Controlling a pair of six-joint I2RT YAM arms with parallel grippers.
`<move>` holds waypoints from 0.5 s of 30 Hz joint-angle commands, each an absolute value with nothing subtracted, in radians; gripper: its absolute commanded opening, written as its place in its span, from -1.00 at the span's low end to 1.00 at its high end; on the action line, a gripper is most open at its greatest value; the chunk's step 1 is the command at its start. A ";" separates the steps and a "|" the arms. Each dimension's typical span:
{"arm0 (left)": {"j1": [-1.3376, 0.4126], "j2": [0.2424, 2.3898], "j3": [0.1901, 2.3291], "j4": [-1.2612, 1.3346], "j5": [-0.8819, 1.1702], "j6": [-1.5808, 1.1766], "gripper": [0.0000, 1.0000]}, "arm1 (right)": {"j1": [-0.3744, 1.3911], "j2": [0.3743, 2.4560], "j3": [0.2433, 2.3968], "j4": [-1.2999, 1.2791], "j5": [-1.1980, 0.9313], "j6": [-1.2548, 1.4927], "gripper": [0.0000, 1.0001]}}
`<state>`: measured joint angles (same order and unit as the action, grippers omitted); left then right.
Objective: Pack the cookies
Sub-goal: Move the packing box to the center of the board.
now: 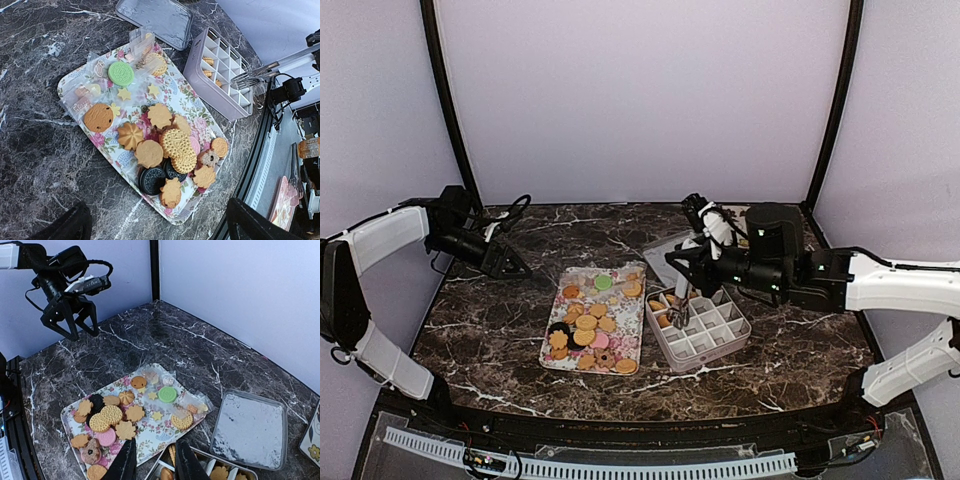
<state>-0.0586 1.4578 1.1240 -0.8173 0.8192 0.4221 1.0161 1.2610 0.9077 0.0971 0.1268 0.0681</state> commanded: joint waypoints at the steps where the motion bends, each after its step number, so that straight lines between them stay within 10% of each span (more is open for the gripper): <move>1: -0.053 1.420 1.106 -0.831 0.836 0.431 0.92 | 1.015 1.178 0.967 0.004 0.071 0.092 -1.00; 15: -0.053 1.434 1.111 -0.828 0.833 0.427 0.91 | 1.014 1.021 0.967 -0.323 -0.122 0.188 -0.99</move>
